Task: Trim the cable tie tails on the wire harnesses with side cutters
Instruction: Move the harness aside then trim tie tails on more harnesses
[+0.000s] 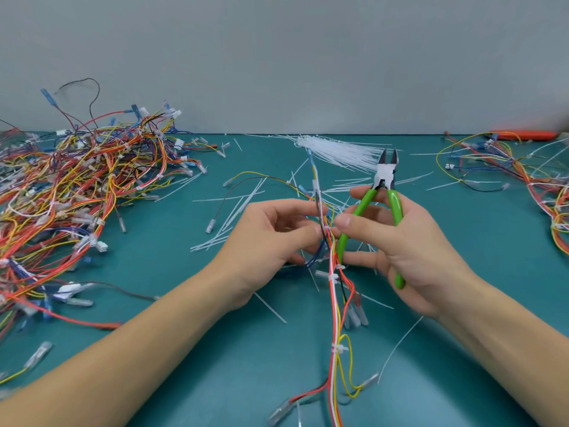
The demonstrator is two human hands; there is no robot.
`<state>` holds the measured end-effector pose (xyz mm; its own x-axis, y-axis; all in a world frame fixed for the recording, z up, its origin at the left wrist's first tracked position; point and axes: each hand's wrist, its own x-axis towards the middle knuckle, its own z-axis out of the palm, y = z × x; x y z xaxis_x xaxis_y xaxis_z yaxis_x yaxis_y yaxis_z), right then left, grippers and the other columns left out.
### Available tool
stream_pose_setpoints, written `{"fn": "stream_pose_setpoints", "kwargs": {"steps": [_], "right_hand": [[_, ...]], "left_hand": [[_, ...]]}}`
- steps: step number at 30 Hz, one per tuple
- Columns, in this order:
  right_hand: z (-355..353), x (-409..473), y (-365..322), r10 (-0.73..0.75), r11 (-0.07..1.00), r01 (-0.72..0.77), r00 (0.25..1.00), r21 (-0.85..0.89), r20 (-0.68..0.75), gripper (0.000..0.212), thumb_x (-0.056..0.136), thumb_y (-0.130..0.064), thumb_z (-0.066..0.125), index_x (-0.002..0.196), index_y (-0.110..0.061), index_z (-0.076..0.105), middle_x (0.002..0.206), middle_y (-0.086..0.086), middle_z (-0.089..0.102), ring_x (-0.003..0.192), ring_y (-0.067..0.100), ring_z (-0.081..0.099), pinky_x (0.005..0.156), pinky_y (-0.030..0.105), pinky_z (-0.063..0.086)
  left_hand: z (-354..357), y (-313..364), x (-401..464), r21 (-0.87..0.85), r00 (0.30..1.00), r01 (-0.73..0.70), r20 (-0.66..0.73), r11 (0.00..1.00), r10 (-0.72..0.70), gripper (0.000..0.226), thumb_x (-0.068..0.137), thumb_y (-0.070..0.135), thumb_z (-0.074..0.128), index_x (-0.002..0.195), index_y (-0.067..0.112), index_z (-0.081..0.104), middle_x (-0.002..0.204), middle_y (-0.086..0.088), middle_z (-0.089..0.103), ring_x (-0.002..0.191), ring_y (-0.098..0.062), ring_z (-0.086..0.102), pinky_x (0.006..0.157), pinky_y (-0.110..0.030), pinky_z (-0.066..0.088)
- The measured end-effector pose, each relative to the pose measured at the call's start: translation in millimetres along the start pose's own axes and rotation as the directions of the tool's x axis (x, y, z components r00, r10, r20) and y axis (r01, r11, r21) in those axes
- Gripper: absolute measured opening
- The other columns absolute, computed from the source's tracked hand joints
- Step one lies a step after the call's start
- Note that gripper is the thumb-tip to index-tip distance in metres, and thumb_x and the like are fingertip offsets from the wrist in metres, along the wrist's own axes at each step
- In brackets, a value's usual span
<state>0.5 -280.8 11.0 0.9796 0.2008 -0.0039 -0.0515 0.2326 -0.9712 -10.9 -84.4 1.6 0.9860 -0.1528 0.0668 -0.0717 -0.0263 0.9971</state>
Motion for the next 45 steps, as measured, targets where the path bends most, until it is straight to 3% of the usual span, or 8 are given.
{"fn": "stream_pose_setpoints", "kwargs": {"steps": [5,8,17,22,26,32,37,45], "right_hand": [[3.3,-6.8,0.1,-0.017,0.994,0.023,0.998,-0.109,0.054,0.075,0.054,-0.007,0.092,0.122,-0.017,0.060,0.113,0.013,0.072,0.093,0.034,0.078,0.072,0.041,0.064],[2.2,-6.6,0.3,-0.027,0.984,0.032,0.999,-0.176,0.030,0.070,0.064,0.014,0.088,0.119,-0.020,0.062,0.115,0.015,0.069,0.091,0.031,0.078,0.072,0.040,0.064],[-7.7,4.3,-4.2,0.154,0.983,-0.143,0.984,0.114,-0.088,0.053,0.079,0.026,0.063,0.119,-0.009,0.062,0.103,0.017,0.062,0.081,0.032,0.079,0.051,0.041,0.061],[-10.4,4.0,-8.1,0.184,0.971,-0.171,0.981,0.168,-0.067,0.053,0.080,0.020,0.064,0.122,-0.012,0.059,0.107,0.020,0.058,0.073,0.041,0.076,0.046,0.034,0.055],[-10.4,0.9,-12.8,0.123,0.986,-0.118,0.992,0.120,-0.032,0.064,0.058,0.005,0.079,0.118,-0.015,0.064,0.106,0.015,0.063,0.076,0.043,0.075,0.047,0.033,0.055],[-6.0,-8.3,-13.4,-0.133,0.953,0.163,0.982,-0.254,0.130,0.053,0.067,0.005,0.078,0.108,-0.027,0.072,0.101,0.007,0.066,0.089,0.029,0.077,0.068,0.039,0.063],[-2.3,-14.9,-18.4,-0.170,0.915,0.249,0.952,-0.318,0.254,0.047,0.073,0.005,0.070,0.106,-0.029,0.071,0.102,0.012,0.064,0.087,0.030,0.075,0.075,0.057,0.063],[-8.3,-8.0,-21.5,-0.153,0.953,0.192,0.973,-0.233,0.173,0.057,0.080,0.028,0.063,0.106,-0.022,0.072,0.095,0.006,0.065,0.083,0.029,0.076,0.066,0.047,0.064]], "left_hand": [[7.4,5.2,-4.9,0.219,0.978,-0.165,0.161,0.962,0.131,0.047,0.102,0.003,0.054,0.117,0.041,0.075,0.101,-0.017,0.073,0.085,-0.043,0.066,0.078,-0.056,0.057],[6.7,6.2,-6.0,0.226,0.979,-0.165,0.154,0.960,0.132,0.050,0.102,-0.006,0.048,0.117,0.033,0.074,0.102,-0.009,0.072,0.088,-0.033,0.070,0.072,-0.044,0.061],[-21.1,6.7,8.9,0.033,0.939,0.004,-0.345,0.999,0.007,0.037,0.089,-0.013,0.042,0.081,0.011,0.070,0.073,-0.001,0.073,0.060,-0.018,0.072,0.049,-0.024,0.053],[-35.5,-1.5,19.7,-0.141,0.844,0.058,-0.521,0.988,-0.124,0.033,0.091,-0.010,0.045,0.092,0.013,0.068,0.096,-0.008,0.067,0.065,-0.012,0.072,0.052,-0.025,0.055],[-44.1,-1.6,24.8,-0.388,0.867,0.113,-0.412,0.915,-0.282,0.021,0.096,-0.004,0.051,0.110,0.006,0.063,0.117,-0.016,0.069,0.085,-0.024,0.078,0.063,-0.033,0.062],[-59.5,5.8,32.1,-0.651,0.904,0.153,-0.213,0.743,-0.372,0.034,0.105,0.004,0.042,0.137,-0.008,0.046,0.141,-0.017,0.059,0.124,-0.029,0.065,0.076,-0.042,0.063],[-71.7,7.4,34.3,-0.737,0.912,0.157,-0.147,0.658,-0.383,0.035,0.105,0.004,0.045,0.138,-0.002,0.041,0.138,-0.024,0.058,0.104,-0.034,0.075,0.074,-0.039,0.063],[-63.7,-1.1,32.4,-0.309,0.948,0.206,-0.171,0.928,-0.267,0.017,0.094,0.003,0.067,0.110,0.007,0.072,0.085,-0.003,0.066,0.075,-0.014,0.064,0.067,-0.023,0.055]]}}
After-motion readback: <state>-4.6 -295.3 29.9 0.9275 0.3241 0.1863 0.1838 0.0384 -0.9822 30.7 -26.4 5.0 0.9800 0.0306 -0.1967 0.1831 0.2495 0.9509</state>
